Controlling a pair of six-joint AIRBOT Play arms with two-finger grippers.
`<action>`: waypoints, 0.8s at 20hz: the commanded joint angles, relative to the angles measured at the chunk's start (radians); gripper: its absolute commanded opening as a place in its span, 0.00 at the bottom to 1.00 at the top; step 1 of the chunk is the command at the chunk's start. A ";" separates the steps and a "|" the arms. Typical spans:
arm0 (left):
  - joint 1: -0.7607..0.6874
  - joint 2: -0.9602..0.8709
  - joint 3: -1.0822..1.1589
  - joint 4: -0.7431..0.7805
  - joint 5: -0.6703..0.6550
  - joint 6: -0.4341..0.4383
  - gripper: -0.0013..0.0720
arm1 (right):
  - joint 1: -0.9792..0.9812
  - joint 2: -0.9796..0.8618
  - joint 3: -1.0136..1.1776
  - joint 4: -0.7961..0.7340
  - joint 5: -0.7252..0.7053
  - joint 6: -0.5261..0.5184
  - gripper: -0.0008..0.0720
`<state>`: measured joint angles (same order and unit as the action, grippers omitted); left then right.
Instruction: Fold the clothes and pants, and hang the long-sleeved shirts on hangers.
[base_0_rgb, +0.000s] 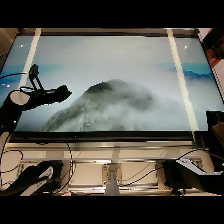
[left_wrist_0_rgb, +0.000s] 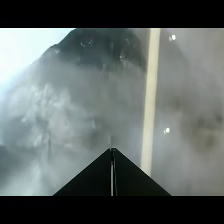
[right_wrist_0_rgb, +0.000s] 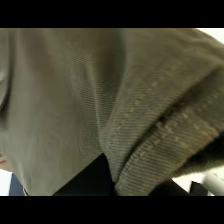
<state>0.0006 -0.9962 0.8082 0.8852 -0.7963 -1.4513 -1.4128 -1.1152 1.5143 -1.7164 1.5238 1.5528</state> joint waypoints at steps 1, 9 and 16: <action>0.001 0.001 0.001 0.000 0.000 0.000 0.07 | -0.087 0.000 -0.004 -0.039 0.009 -0.002 0.04; 0.001 0.001 0.001 0.000 0.000 0.000 0.07 | -0.132 -0.001 -0.004 0.019 -0.088 0.003 0.95; 0.001 0.001 0.001 0.000 0.000 0.000 0.07 | 0.200 -0.039 -0.004 0.399 -0.165 -0.197 0.17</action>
<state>0.0006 -0.9962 0.8082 0.8848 -0.7967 -1.4513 -1.3800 -1.1404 1.5105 -1.4216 1.3888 1.4597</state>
